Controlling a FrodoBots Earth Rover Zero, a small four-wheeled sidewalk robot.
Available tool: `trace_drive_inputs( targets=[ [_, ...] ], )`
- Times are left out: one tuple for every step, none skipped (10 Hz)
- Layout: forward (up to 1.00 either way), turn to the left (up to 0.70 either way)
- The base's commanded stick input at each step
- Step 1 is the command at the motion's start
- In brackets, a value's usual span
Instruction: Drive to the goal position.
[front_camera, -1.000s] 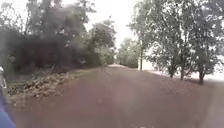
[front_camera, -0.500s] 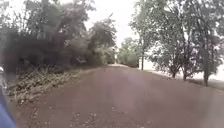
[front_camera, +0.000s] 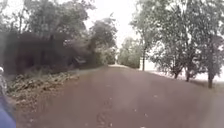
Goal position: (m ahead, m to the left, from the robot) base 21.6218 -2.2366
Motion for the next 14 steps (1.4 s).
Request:
trace_drive_inputs(
  targets=[
    [0.70, -0.01],
    [0.70, -0.01],
    [0.70, -0.01],
    [0.70, -0.01],
    [0.70, -0.01],
    [0.70, -0.01],
    [0.70, -0.01],
    [0.70, -0.01],
    [0.70, -0.01],
    [0.70, -0.01],
    [0.70, -0.01],
    [0.70, -0.01],
    [0.70, -0.01],
    [0.70, -0.01]
  ],
)
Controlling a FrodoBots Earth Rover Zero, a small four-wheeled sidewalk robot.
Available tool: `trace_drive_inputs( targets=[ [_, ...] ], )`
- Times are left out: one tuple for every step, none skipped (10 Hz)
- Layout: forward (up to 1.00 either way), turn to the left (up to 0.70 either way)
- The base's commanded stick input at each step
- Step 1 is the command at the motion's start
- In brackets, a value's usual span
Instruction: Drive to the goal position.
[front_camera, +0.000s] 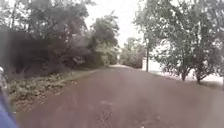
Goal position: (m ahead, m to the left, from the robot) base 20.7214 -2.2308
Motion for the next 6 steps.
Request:
trace_drive_inputs(
  targets=[
    [0.70, -0.01],
    [0.70, -0.01],
    [0.70, -0.01],
    [0.70, -0.01],
    [0.70, -0.01],
    [0.70, -0.01]
  ],
)
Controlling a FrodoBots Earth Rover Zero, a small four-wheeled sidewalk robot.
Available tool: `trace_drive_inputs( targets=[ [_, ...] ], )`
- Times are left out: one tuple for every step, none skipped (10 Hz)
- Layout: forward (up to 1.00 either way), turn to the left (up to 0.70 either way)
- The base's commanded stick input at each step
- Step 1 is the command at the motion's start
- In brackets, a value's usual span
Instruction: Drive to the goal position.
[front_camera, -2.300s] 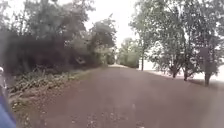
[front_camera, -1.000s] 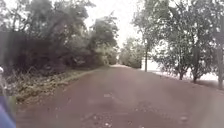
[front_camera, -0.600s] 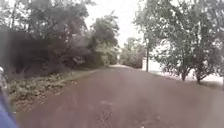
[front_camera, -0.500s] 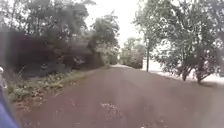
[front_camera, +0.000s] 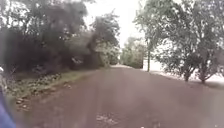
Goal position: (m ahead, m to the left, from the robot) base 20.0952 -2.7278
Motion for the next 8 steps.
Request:
trace_drive_inputs(
  targets=[
    [0.70, -0.01],
    [0.70, -0.01],
    [0.70, -0.01],
    [0.70, -0.01],
    [0.70, -0.01],
    [0.70, -0.01],
    [0.70, -0.01],
    [0.70, -0.01]
  ],
)
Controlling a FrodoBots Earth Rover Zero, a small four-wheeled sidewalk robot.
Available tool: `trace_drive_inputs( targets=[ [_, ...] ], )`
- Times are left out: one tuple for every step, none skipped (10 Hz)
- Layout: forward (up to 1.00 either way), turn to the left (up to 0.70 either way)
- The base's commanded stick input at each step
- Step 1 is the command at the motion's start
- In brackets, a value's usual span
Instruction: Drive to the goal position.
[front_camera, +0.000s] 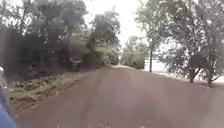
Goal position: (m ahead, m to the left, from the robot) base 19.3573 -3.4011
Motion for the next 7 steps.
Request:
trace_drive_inputs(
  targets=[
    [0.70, -0.01],
    [0.70, -0.01],
    [0.70, -0.01],
    [0.70, -0.01],
    [0.70, -0.01],
    [0.70, -0.01],
    [0.70, -0.01]
  ],
)
